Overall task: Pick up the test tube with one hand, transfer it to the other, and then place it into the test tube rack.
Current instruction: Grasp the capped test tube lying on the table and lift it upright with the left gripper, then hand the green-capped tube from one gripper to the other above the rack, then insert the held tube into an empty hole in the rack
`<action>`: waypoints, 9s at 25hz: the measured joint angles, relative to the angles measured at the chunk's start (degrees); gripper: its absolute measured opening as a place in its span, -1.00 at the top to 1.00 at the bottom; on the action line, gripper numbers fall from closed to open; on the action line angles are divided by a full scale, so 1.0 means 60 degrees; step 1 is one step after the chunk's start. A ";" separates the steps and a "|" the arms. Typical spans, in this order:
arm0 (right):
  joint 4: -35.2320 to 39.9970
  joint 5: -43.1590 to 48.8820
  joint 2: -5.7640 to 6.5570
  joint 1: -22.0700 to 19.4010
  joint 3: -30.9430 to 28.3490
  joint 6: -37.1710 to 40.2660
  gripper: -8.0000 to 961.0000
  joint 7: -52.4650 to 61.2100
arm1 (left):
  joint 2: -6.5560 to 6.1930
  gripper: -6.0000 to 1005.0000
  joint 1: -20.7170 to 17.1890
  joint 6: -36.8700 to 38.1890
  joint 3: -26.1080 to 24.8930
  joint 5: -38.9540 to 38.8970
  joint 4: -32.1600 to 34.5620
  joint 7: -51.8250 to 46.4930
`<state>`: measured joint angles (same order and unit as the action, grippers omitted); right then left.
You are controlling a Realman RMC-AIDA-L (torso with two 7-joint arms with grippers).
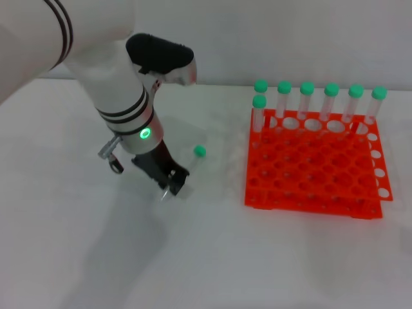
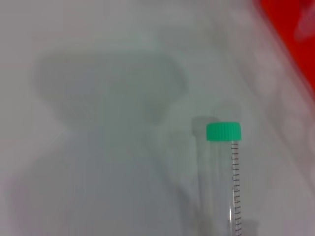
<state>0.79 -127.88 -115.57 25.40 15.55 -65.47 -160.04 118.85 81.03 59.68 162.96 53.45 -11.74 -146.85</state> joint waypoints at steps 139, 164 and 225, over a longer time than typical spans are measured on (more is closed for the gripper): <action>0.5447 0.5837 -0.0022 0.2205 0.6006 -0.1509 0.57 0.8163 | 0.0221 -0.66 -1.0790 0.1790 -0.2359 -1.9101 0.6097 2.3521; 0.5433 0.5865 0.0004 0.2925 0.7875 0.1159 0.56 0.8774 | 0.0186 -0.66 -1.0759 0.2139 -0.2404 -1.9847 0.5369 2.2845; 0.4953 0.5672 0.0025 0.2913 0.8242 0.1941 0.54 0.9341 | 0.0171 -0.66 -1.0590 0.2152 -0.2537 -1.9850 0.5218 2.2747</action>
<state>30.51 -93.85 -115.42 42.87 65.00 -53.82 -104.00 119.88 17.49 72.59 147.73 -65.65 19.57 -10.37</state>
